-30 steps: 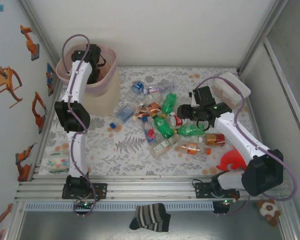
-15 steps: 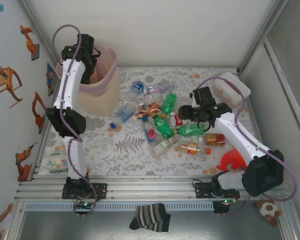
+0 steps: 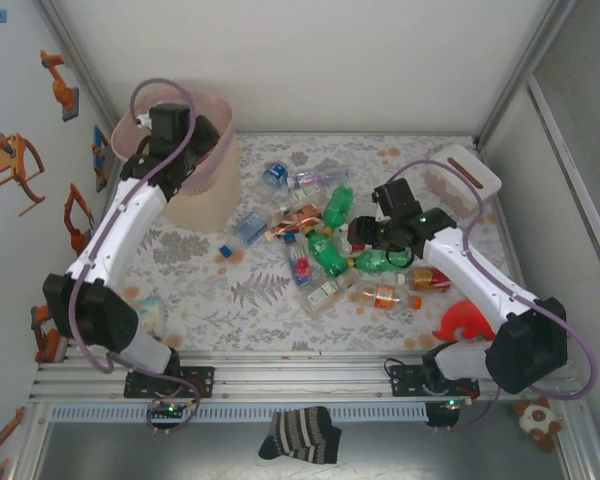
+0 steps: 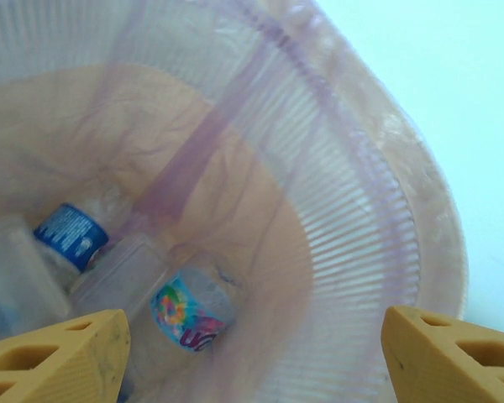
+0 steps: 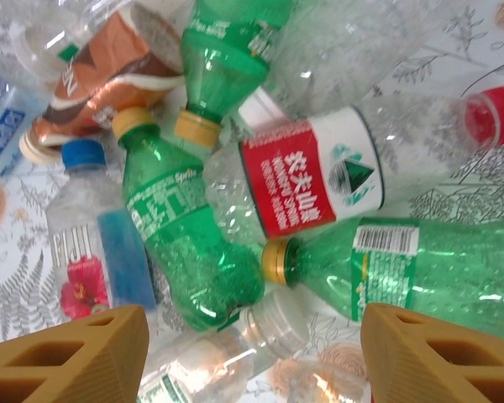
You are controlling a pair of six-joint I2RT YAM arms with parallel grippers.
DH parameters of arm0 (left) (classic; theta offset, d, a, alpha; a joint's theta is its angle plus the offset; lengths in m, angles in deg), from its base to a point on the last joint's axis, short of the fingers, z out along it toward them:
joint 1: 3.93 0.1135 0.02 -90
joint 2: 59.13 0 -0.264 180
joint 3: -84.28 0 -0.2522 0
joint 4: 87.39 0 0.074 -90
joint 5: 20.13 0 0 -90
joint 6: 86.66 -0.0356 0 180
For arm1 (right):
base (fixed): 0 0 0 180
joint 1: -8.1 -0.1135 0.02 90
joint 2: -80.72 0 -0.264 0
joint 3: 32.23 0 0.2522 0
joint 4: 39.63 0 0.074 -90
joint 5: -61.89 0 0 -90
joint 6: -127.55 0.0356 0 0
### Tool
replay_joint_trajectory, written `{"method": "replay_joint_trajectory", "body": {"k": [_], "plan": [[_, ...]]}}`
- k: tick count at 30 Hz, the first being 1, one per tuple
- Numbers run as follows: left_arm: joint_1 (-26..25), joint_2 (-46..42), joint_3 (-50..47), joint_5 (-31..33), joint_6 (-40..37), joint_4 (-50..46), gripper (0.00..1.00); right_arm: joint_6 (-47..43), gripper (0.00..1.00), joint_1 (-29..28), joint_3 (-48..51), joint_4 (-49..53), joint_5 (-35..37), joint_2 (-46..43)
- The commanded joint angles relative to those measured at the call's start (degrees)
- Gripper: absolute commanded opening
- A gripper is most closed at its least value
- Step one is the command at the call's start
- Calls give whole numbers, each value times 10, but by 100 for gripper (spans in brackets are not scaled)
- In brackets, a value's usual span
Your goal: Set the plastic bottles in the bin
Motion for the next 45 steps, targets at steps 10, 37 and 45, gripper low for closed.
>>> {"method": "replay_joint_trajectory", "body": {"k": [10, 37, 45], "plan": [[-3, -96, -102, -221, -184, 79, 77, -97, 64, -28, -56, 55, -10, 54], [-114, -191, -120, -276, -434, -108, 74, -50, 64, -150, -216, 26, 31, 247], [-163, -108, -153, -191, -487, -131, 72, -35, 64, -106, -167, 9, 41, 190]]}}
